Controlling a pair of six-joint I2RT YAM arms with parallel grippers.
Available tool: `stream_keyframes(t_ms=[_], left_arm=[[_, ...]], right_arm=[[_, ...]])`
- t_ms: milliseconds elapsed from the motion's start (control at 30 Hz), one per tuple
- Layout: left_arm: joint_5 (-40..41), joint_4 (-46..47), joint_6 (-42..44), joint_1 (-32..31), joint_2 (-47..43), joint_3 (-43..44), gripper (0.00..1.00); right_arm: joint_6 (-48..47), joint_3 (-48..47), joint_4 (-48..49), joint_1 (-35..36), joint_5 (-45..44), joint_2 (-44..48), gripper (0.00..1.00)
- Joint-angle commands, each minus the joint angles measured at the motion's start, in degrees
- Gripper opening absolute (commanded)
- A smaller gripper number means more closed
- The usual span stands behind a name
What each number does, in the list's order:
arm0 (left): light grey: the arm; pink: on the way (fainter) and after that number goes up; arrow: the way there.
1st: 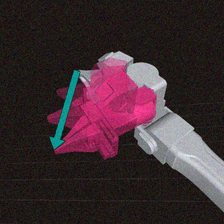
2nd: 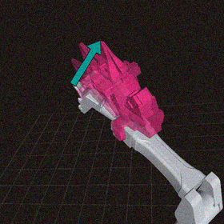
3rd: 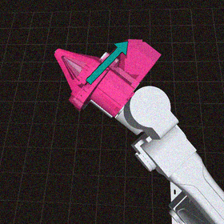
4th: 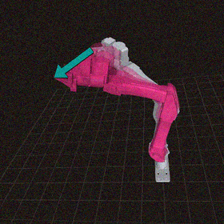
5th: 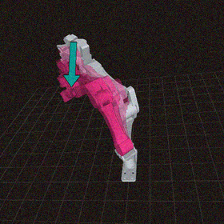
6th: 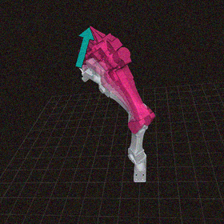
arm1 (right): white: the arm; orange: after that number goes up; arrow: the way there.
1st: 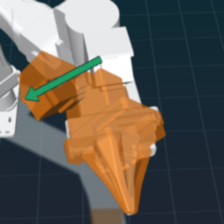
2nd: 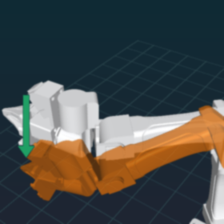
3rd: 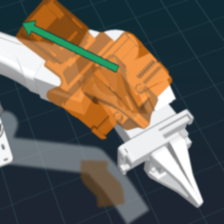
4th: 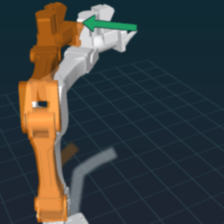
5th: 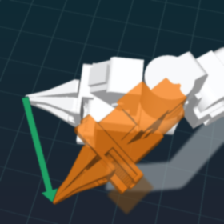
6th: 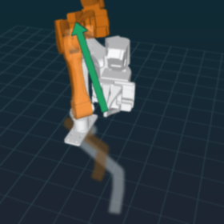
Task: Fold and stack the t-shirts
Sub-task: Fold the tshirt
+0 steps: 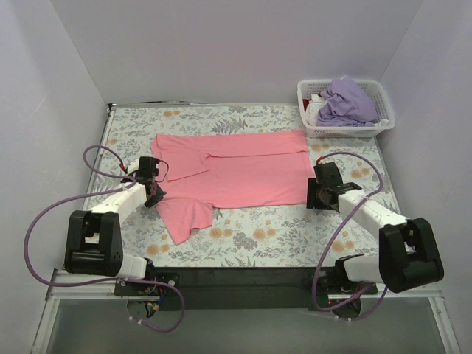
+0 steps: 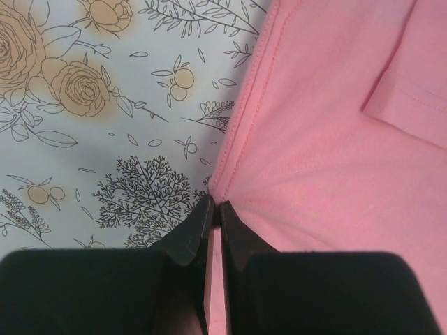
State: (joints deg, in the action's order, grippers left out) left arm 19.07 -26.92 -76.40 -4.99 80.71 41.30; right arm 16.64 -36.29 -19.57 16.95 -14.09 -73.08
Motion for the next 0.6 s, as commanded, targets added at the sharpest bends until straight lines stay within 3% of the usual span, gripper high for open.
stream_keyframes(t_ms=[0, 200, 567], left_arm=[[0.4, -0.4, 0.6, 0.2, -2.3, -0.1, 0.00], [0.4, -0.4, 0.8, 0.2, -3.0, -0.3, 0.00], [0.4, -0.3, 1.0, 0.2, -3.3, -0.2, 0.00]], right_arm=[[1.3, -1.8, 2.8, -0.9, 0.8, -2.2, 0.56], [2.1, -3.6, 3.4, -2.4, 1.3, -3.6, 0.48], [3.3, -5.6, 4.7, -4.7, 2.8, -7.8, 0.48]])
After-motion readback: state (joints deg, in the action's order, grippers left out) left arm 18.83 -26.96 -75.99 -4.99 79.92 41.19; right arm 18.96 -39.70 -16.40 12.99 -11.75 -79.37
